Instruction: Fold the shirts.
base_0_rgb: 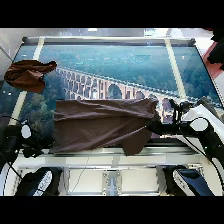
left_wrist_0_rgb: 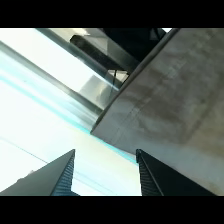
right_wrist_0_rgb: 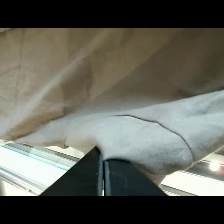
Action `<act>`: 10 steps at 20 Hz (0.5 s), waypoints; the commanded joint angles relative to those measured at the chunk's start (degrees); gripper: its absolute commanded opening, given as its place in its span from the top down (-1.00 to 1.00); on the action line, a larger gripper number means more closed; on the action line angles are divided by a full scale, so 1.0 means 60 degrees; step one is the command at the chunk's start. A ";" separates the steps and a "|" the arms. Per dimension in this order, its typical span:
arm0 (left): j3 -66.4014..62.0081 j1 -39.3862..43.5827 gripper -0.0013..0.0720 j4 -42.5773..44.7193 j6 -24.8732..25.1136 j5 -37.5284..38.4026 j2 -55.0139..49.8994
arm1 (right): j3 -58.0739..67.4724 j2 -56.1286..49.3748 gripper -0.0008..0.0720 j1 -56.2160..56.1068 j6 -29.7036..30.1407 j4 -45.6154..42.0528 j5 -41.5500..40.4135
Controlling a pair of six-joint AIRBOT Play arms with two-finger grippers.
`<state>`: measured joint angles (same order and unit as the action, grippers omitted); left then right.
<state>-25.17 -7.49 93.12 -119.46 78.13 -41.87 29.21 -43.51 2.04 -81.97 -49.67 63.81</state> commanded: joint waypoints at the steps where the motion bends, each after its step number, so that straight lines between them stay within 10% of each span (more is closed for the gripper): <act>1: 0.0098 -0.0007 -0.16 -0.0095 -0.0317 0.0073 -0.0022 | 0.0011 0.0011 0.90 0.0000 0.0266 -0.0011 -0.0058; 10: 0.0860 -0.0007 -0.07 -0.1555 -0.0357 -0.1985 -0.0670 | 0.0011 0.0011 0.90 0.0000 0.0382 0.0248 -0.0047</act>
<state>-20.64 -7.49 85.21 -121.30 70.08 -44.75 29.21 -43.51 2.04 -79.85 -49.17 63.48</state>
